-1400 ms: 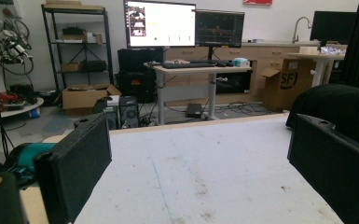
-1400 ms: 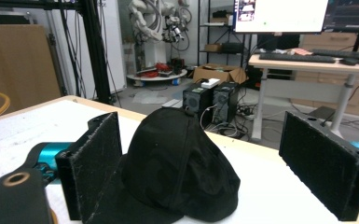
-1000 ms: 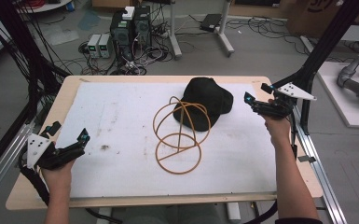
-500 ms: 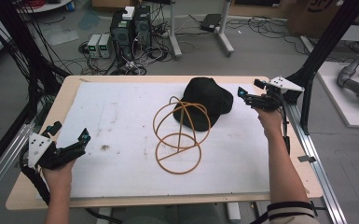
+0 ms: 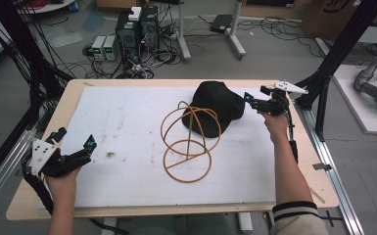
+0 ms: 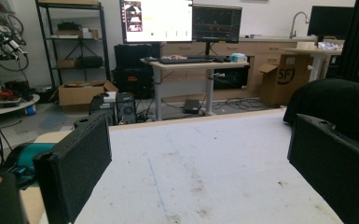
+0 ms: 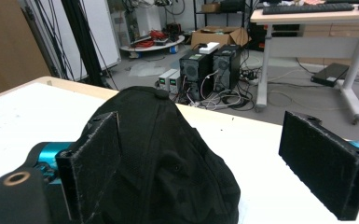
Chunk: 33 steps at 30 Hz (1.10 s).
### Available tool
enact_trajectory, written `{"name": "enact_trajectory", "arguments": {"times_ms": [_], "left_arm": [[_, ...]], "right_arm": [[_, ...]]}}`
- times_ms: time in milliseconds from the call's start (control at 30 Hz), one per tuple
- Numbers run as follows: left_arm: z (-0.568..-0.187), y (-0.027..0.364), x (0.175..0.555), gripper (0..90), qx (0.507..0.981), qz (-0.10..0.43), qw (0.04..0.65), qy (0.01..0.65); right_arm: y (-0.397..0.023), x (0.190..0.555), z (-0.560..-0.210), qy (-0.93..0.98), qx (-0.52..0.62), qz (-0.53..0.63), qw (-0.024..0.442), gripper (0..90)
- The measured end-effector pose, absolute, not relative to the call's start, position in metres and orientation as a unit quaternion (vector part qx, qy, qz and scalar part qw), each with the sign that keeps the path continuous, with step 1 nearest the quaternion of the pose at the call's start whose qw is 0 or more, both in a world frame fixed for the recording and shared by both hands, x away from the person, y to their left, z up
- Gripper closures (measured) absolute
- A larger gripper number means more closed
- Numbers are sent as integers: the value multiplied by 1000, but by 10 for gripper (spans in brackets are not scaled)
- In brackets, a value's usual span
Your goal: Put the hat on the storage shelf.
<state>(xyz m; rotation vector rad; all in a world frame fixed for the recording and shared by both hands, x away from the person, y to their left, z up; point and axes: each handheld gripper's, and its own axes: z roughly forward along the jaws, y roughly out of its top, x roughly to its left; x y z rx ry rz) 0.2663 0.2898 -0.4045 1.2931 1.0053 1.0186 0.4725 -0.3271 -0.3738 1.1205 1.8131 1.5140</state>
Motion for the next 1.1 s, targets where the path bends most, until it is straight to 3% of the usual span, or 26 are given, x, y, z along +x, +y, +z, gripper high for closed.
{"name": "enact_trajectory", "arguments": {"times_ms": [533, 1100], "left_arm": [[-405, 285, 267, 64, 558, 433, 567, 425], [-406, 281, 268, 65, 563, 429, 566, 422]], "right_arm": [[-317, 495, -371, 671, 415, 555, 265, 140], [-314, 513, -396, 680, 440, 531, 250, 163]]}}
